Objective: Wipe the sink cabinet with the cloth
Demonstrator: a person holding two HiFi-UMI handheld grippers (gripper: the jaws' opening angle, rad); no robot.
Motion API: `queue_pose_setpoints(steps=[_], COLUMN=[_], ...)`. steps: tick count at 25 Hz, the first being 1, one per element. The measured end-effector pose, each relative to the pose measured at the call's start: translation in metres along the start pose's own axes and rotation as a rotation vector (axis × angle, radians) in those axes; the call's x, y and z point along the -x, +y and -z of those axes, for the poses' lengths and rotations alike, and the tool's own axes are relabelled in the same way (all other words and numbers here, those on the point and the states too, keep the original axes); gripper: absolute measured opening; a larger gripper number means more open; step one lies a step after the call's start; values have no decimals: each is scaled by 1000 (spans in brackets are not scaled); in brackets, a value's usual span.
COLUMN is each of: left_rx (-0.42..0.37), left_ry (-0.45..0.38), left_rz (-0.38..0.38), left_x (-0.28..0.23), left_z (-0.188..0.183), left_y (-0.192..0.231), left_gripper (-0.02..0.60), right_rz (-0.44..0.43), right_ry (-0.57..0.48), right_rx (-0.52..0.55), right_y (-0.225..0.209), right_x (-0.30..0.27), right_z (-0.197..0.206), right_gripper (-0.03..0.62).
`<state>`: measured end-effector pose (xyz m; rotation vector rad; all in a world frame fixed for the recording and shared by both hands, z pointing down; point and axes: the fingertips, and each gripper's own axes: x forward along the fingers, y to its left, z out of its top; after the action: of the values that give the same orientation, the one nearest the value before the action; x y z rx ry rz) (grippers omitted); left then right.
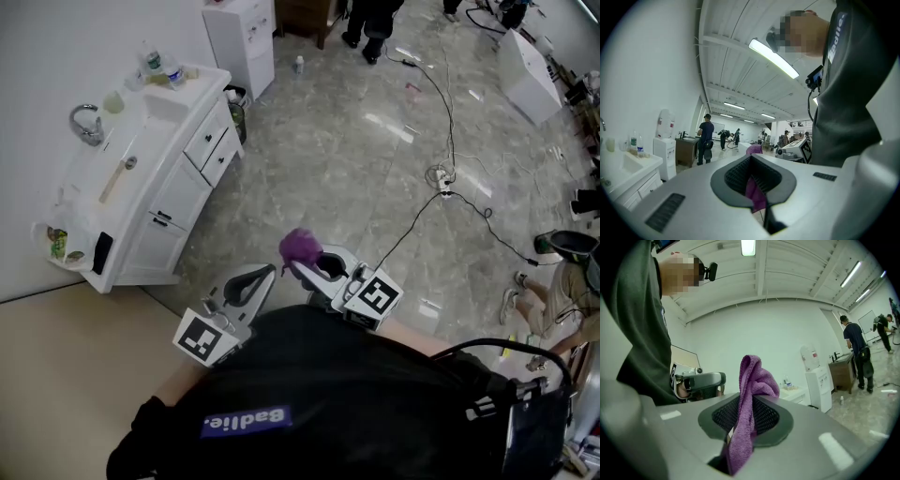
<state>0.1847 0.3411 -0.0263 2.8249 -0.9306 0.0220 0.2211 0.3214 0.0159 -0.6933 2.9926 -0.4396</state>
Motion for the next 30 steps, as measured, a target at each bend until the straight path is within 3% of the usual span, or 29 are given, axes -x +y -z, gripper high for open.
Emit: queue_pose_setpoints(steps=[8, 12, 16, 20, 24, 30], left_rx=[-11, 3, -5, -8, -31, -4], left_ry=[17, 35, 6, -9, -26, -36], left_rz=[-2, -5, -11, 19, 65, 105], left_x=[-63, -72, -64, -47, -23, 8], left_z=[3, 8, 3, -3, -18, -30], left_y=[-7, 10, 55, 116, 185, 267], left_gripper=[0, 0, 0, 0, 0, 0], right_rz=[5, 10, 7, 31, 88, 144], right_ry=[-7, -37, 7, -17, 36, 58], right_rx=[-44, -58, -14, -65, -28, -41], right_y=[-57, -83, -99, -112, -130, -141], right_x=[34, 17, -28, -93, -164, -244], right_z=[-5, -14, -12, -20, -21, -26], right_gripper=[70, 69, 69, 69, 69, 69])
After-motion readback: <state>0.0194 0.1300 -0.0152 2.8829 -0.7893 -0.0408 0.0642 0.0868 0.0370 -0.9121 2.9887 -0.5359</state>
